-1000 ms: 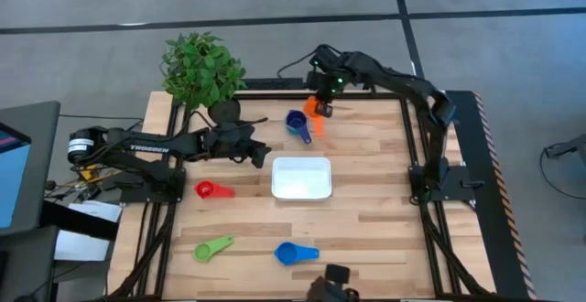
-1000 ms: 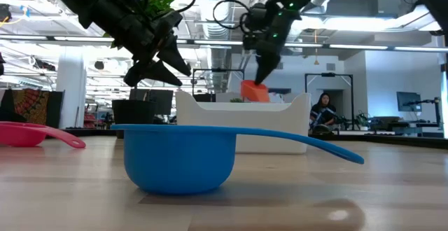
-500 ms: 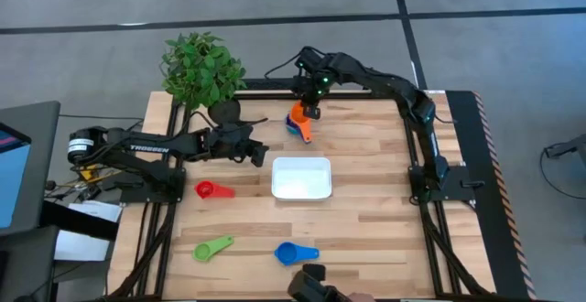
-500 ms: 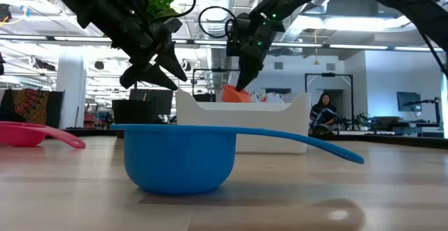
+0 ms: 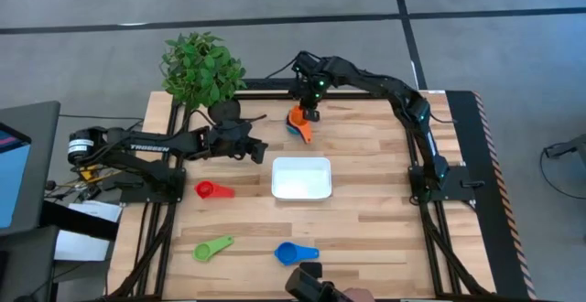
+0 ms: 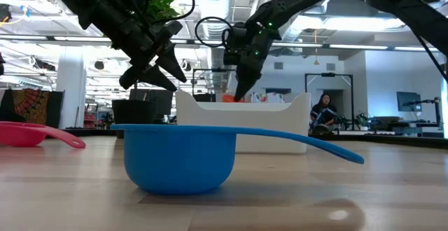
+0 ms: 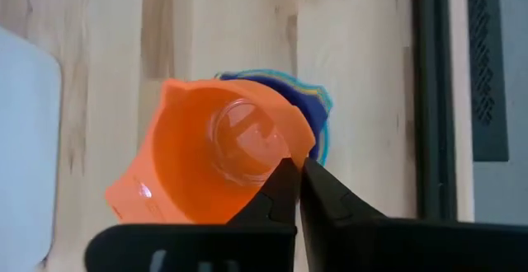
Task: Nest measuring cups in basket
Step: Stack the orange measuring cup on top of the dark blue measuring cup, then stack the red measuring cup on top of the orange measuring cup
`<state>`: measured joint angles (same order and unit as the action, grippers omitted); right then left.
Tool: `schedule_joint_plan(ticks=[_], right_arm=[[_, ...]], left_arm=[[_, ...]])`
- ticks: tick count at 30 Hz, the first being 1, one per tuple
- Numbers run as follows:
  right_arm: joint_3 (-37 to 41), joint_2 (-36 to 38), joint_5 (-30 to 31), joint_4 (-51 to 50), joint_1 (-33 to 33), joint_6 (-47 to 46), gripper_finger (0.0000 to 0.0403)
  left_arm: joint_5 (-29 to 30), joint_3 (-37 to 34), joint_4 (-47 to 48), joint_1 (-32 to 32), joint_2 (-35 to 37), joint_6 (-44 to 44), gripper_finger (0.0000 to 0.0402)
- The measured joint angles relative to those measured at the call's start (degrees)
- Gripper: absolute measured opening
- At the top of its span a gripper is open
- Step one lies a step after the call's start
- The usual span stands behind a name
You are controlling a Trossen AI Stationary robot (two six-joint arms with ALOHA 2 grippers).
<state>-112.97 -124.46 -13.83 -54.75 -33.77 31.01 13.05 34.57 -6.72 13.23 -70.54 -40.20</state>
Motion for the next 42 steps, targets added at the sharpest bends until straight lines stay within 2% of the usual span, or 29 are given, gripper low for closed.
schedule_joint_plan(ticks=[5, 13, 18, 21, 23, 30, 35, 38, 42], right_arm=[[0.02, -0.52, 0.09, 0.41, 0.02, -0.37, 0.0043], [0.0, -0.44, 0.31, 2.15, -0.01, -1.91, 0.0124], [0.0, -0.42, 0.03, 1.81, -0.42, -7.65, 0.0181], [0.02, 0.13, -3.69, -1.61, -0.42, -11.58, 0.0196], [-0.03, 0.56, -5.0, -2.56, 0.71, -12.99, 0.0194], [0.02, 0.63, -1.95, -3.29, 5.73, -16.87, 0.0155], [0.19, 4.52, -4.64, -2.36, 5.05, -22.83, 0.0129], [3.41, 8.73, -4.72, 0.46, 4.05, -25.84, 0.0117], [13.61, 17.27, -4.41, 7.75, 3.51, -31.3, 0.0108]], left_arm=[[0.12, -0.01, 0.0, 0.0, 0.0, -0.11, 0.0151], [0.29, 0.0, 0.0, 0.0, 0.0, -0.13, 0.0151], [0.26, -0.01, -0.02, 0.0, 0.0, -0.69, 0.0151], [0.25, -0.01, -0.02, 0.0, 0.0, -1.2, 0.0151], [0.25, 0.0, 0.0, 0.0, 0.0, -1.23, 0.0151], [-2.31, -0.02, 0.99, 0.0, 1.05, -3.38, 0.0151], [-5.79, 0.0, 11.33, -0.63, 6.44, -6.67, 0.0139], [-6.21, 0.0, 18.97, -2.29, 10.44, -7.66, 0.0129], [-4.88, -0.02, 26.0, -5.84, 14.08, -9.4, 0.0119]])
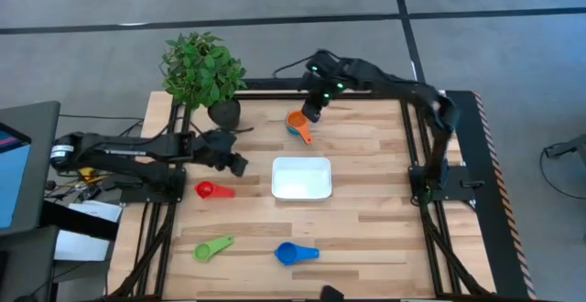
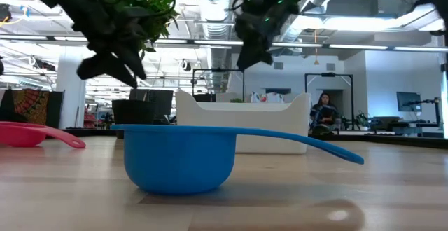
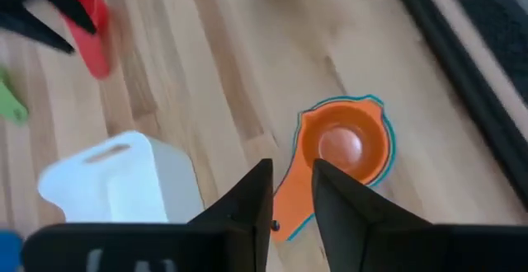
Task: Nest measuring cups in basket
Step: Stack the red measuring cup on top of the orange measuring cup
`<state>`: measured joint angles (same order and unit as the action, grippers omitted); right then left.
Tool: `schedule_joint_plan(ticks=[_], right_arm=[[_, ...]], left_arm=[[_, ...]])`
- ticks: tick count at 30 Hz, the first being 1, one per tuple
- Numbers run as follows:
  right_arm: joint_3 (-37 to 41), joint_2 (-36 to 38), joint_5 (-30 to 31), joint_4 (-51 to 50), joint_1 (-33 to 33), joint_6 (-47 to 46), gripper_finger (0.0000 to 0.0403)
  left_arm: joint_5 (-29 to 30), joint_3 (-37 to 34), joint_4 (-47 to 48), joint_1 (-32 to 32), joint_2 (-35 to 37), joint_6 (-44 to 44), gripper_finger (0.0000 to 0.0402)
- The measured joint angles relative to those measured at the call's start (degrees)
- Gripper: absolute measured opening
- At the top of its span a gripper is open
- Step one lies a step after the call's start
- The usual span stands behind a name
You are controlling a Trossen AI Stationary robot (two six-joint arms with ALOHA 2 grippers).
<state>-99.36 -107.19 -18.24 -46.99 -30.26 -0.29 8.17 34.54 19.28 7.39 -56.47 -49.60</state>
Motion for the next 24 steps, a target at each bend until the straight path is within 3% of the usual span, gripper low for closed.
schedule_joint_plan(ticks=[5, 8, 16, 22, 24], right_arm=[[17.34, 11.33, 1.13, 13.21, 2.88, -9.99, 0.0107], [25.62, 17.15, 5.99, 20.24, 6.82, -14.16, 0.0107], [35.19, 29.34, 21.46, 23.44, 16.46, -18.02, 0.0107], [43.42, 38.78, 21.1, 21.94, 17.69, -20.32, 0.0107], [47.67, 42.71, 19.24, 21.8, 18.32, -22.67, 0.0107]], left_arm=[[4.24, 0.0, -0.03, -5.54, -0.4, -0.22, 0.0117], [6.23, 0.0, -1.87, -8.17, -2.4, 0.89, 0.0117], [6.84, 0.0, -5.03, -12.48, -8.03, -8.31, 0.0116], [10.43, 1.67, -4.67, -16.77, -9.35, -14.58, 0.0116], [14.06, 4.05, -6.59, -18.68, -9.42, -14.6, 0.0116]])
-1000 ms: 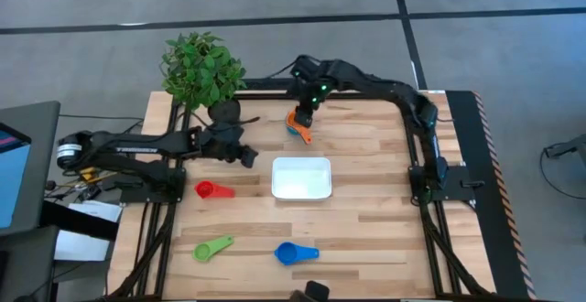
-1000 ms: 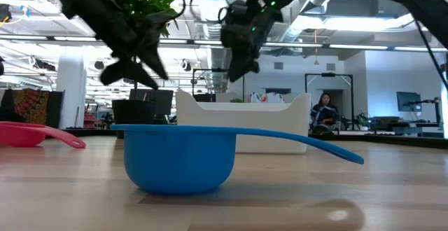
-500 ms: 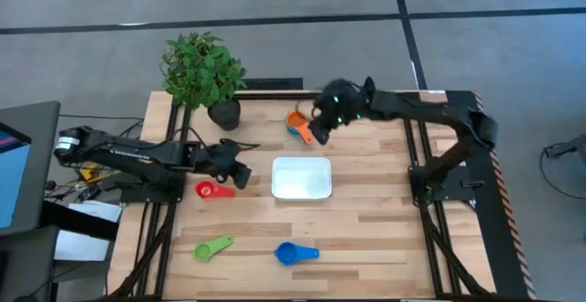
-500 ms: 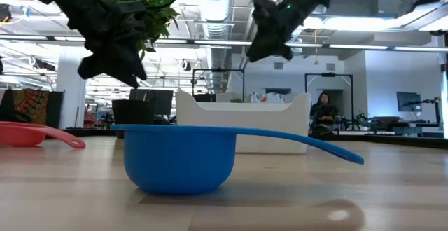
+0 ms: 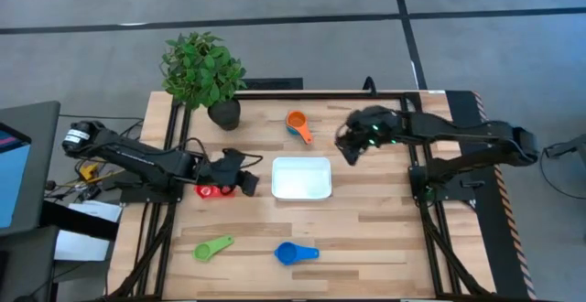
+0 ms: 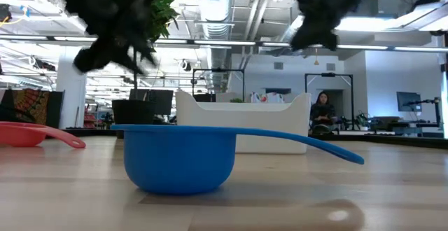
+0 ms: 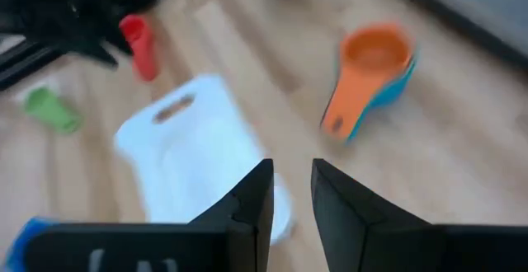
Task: Nest measuring cups in basket
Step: Stack the red measuring cup on top of the orange measuring cup
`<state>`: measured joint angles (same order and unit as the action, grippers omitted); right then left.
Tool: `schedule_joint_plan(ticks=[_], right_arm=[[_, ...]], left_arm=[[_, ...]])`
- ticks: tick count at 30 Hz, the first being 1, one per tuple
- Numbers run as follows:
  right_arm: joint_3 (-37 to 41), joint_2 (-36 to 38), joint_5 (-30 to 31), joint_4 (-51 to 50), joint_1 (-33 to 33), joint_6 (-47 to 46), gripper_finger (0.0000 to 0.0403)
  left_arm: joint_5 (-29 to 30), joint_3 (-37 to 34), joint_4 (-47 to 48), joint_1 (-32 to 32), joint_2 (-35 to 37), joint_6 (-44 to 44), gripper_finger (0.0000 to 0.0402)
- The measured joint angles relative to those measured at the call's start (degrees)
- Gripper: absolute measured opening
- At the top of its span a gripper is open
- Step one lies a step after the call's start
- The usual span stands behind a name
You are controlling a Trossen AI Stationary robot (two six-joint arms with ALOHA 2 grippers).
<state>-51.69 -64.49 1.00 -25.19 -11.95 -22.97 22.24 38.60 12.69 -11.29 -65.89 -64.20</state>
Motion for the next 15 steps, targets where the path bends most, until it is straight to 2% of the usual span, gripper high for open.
schedule_joint_plan(ticks=[3, 5, 9, 13, 15], right_arm=[[6.65, 5.95, -2.35, 1.44, 1.81, -3.94, 0.0107], [10.45, 9.22, -2.04, 2.55, 3.31, -5.93, 0.0107], [14.65, 13.21, -1.31, 4.83, 5.45, -9.88, 0.0107], [15.29, 14.48, -1.05, 4.65, 8.27, -11.98, 0.0107], [15.33, 14.51, -0.95, 4.84, 9.92, -12.54, 0.0107]], left_arm=[[5.54, 4.2, 0.86, -1.93, -1.46, 3.15, 0.0116], [5.97, 6.49, 1.35, -2.32, -3.89, 5.44, 0.0116], [-0.49, 8.93, 6.76, -2.3, -8.87, 4.39, 0.0116], [-8.52, 10.16, 23.23, -2.19, -10.83, -0.31, 0.0116], [-10.1, 10.33, 30.89, -2.1, -10.28, -2.87, 0.0116]])
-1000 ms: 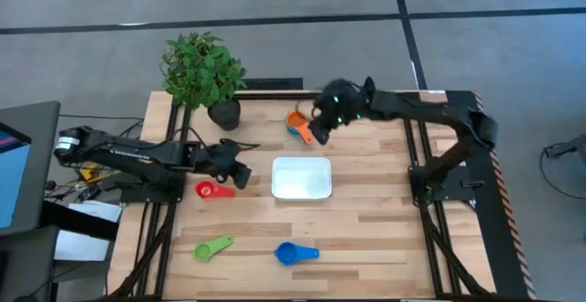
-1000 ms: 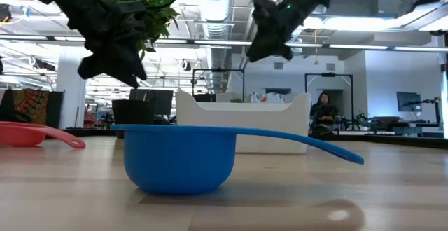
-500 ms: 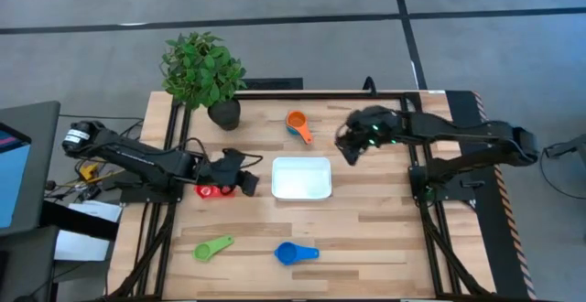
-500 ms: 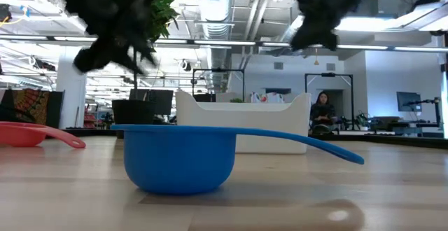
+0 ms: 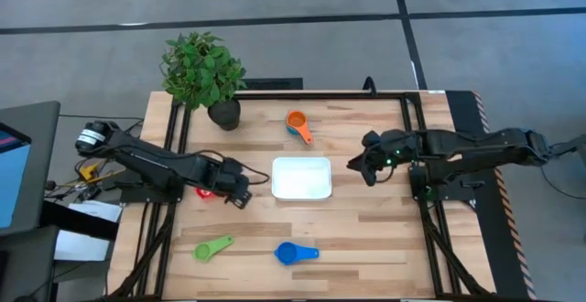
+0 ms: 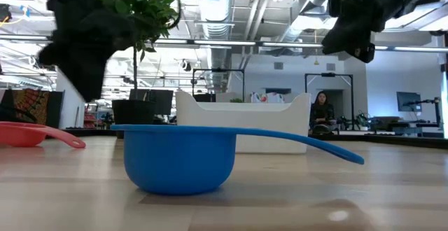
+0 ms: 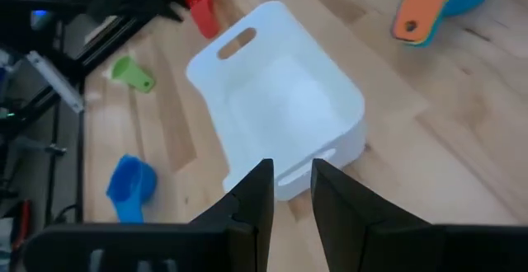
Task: Nest measuring cups in basket
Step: Stack the red measuring cup on top of the orange measuring cup
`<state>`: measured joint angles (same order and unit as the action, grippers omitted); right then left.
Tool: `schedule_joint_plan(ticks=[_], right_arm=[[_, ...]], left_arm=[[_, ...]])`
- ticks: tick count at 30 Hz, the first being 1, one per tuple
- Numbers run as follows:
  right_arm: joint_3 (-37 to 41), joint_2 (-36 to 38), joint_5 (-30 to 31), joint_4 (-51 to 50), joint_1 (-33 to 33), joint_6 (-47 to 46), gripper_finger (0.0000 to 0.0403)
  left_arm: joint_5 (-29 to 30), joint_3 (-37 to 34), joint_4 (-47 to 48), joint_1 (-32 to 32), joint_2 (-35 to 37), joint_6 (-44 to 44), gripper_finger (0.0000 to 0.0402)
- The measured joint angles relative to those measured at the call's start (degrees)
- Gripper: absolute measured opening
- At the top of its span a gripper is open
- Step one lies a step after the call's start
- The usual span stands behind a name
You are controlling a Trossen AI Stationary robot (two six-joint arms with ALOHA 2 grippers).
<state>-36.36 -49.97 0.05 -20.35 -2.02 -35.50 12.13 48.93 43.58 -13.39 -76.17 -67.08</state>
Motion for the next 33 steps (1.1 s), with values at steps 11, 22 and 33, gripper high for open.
schedule_joint_plan(ticks=[11, 22, 33], right_arm=[[-0.02, -1.12, 6.1, -0.14, 5.03, -1.6, 0.0107], [-0.09, -1.88, 5.88, 0.25, 1.28, -1.51, 0.0107], [-0.09, -1.86, 5.8, 1.04, -2.35, -1.6, 0.0107]], left_arm=[[-4.64, -4.24, 13.88, 2.92, 2.02, 2.34, 0.0116], [-6.17, -5.84, 20.97, 11.45, 2.04, 21.32, 0.0116], [-10.38, -11.61, 15.61, 18.93, 2.02, 30.45, 0.0112]])
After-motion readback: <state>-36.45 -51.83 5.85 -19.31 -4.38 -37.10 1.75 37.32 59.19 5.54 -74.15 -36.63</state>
